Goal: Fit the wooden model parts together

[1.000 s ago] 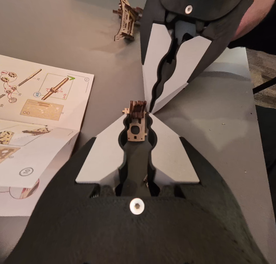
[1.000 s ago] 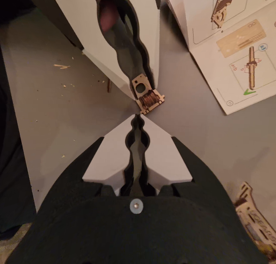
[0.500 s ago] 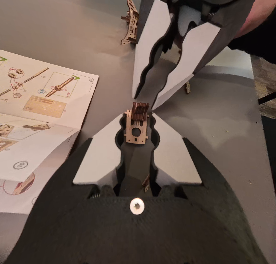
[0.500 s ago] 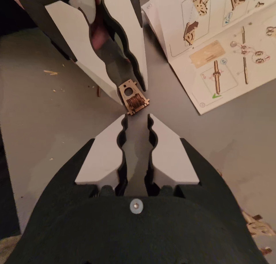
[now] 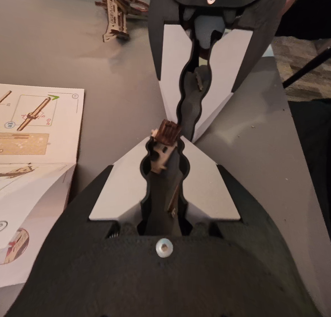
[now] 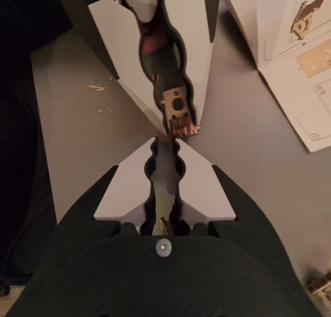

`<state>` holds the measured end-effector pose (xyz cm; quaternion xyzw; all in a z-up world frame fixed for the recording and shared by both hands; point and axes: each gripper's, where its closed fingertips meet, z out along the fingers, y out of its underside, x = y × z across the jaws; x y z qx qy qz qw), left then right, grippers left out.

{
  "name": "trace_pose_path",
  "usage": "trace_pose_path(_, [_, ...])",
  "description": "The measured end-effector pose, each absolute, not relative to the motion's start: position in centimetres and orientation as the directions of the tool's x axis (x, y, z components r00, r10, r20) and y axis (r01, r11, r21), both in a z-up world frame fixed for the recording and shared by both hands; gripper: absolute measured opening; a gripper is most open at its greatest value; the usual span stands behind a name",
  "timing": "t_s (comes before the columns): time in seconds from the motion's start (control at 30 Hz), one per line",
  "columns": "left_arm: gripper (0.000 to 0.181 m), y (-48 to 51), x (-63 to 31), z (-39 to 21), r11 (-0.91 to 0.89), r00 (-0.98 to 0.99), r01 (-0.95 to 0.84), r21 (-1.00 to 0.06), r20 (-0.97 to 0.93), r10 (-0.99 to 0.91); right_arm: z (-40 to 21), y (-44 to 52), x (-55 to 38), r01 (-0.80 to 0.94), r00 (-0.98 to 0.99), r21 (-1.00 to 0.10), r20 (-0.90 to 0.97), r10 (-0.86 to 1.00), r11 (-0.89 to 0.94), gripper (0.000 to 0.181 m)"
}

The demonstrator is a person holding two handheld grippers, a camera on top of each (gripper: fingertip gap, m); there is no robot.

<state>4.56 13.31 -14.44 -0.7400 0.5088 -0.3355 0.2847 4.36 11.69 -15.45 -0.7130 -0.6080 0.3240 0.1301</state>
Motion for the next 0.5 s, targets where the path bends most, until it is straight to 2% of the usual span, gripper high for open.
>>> trace_pose_path(0.03, [0.026,13.0,4.4,-14.4,-0.310,0.237,-0.565,-0.765,0.210,-0.949,-15.3,11.2,4.4,0.779,0.046,-0.585,-0.308,0.950,-0.227,0.013])
trace_pose_path(0.17, [0.029,12.7,3.6,-14.2,-0.292,0.228,-0.566,-0.771,0.195,-0.954,-14.7,10.3,5.0,0.768,0.048,-0.597,-0.304,0.952,-0.229,0.016])
trace_pose_path(0.33, [0.024,14.2,3.8,-12.7,-0.302,0.280,-0.475,-0.827,0.183,-0.942,-13.8,12.8,5.3,0.716,0.125,-0.662,-0.188,0.974,-0.220,0.023])
trace_pose_path(0.5, [0.022,13.9,4.3,-13.3,-0.299,0.263,-0.502,-0.811,0.187,-0.947,-13.8,13.4,5.1,0.687,0.177,-0.687,-0.155,0.972,-0.235,0.030])
